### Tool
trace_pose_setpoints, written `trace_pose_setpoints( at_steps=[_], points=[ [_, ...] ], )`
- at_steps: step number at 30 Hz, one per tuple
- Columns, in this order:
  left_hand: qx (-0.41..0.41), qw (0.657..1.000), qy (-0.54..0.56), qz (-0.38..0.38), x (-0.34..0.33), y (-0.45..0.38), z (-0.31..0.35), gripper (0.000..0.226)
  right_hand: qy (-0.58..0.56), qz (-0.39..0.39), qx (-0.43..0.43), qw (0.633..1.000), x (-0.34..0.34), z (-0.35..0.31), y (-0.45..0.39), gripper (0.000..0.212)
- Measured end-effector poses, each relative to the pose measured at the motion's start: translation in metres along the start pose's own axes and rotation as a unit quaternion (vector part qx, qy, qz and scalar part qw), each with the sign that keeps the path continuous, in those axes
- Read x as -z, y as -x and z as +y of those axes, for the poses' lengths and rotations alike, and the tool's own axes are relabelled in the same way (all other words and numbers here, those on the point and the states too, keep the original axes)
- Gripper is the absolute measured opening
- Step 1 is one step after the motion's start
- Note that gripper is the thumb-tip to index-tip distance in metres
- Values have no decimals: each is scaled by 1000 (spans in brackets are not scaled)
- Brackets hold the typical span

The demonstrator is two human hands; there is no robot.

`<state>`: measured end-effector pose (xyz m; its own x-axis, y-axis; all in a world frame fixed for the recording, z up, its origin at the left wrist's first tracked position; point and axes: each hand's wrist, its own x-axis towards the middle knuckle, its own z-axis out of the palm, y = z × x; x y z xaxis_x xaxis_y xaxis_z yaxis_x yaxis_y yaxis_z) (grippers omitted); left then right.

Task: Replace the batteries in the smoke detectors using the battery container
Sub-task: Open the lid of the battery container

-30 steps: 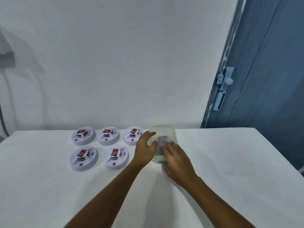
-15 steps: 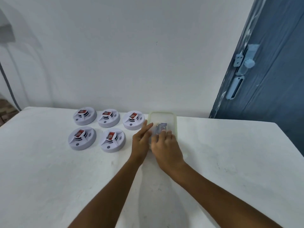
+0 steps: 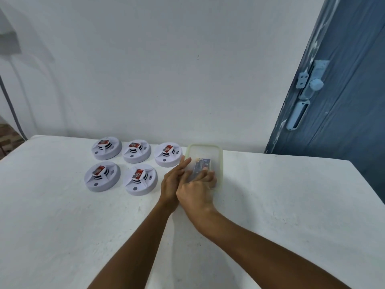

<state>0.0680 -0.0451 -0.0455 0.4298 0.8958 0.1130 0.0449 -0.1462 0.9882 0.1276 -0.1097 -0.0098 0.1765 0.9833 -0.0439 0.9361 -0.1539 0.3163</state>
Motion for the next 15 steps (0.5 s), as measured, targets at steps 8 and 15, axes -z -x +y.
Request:
trace_pose_setpoints(
  at_steps=[8, 15],
  points=[
    [-23, 1000, -10, -2, 1, 1, -2, 43, 4, -11, -4, 1000, -3, -4, -2, 59],
    [12, 1000, -13, 14, -1, -2, -4, 46, -37, -15, 24, 999, 5, 11, 12, 68]
  ],
)
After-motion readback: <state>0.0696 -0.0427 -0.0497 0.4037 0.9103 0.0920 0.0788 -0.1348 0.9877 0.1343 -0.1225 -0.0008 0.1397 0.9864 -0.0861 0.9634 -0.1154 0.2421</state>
